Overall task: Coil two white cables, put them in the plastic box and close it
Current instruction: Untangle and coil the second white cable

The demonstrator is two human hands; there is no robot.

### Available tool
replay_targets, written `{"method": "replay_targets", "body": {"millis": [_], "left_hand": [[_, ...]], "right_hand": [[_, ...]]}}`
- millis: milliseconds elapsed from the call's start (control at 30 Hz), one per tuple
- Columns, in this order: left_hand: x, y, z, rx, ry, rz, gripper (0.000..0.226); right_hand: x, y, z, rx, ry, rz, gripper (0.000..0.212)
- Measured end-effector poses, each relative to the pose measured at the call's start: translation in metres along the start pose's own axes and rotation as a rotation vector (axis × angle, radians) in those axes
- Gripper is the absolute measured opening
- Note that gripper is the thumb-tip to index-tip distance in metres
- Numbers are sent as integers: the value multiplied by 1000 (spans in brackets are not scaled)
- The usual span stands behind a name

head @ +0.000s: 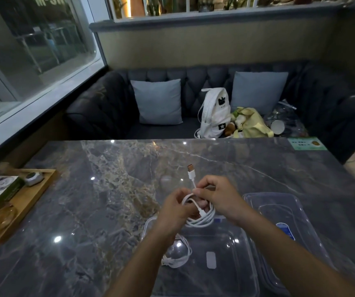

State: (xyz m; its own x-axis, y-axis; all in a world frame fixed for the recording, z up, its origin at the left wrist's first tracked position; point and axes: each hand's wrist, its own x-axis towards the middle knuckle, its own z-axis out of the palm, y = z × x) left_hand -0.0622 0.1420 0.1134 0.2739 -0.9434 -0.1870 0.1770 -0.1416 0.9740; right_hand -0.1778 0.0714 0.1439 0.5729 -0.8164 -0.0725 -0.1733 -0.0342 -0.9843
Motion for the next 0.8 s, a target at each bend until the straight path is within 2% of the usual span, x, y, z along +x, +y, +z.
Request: {"method": "replay_targets", "body": {"millis": [33,100,167,300,400,500,600,800], "left_hand": [[2,1,-1,74,73,66,29],[6,4,-2,175,163,198,24],[9,6,-4,152,202,236,19],[15,10,-8,28,271,130,13],[18,14,-9,-102,226,-26,11],[19,16,-9,-92,181,-43,11],[18,15,-10,71,167,52,16],[17,18,-5,570,56,198,17]], "right_hand": [[1,1,0,-12,8,0,20],[2,4,-1,-36,45,4,20],[3,6,-1,-5,59,7,20],[5,9,1,66,37,-15,20],[5,13,4,94,41,-50,18],[6,18,3,92,48,-45,18],[6,24,1,63,47,-26,20],[7,27,-3,4,75,2,20]]}}
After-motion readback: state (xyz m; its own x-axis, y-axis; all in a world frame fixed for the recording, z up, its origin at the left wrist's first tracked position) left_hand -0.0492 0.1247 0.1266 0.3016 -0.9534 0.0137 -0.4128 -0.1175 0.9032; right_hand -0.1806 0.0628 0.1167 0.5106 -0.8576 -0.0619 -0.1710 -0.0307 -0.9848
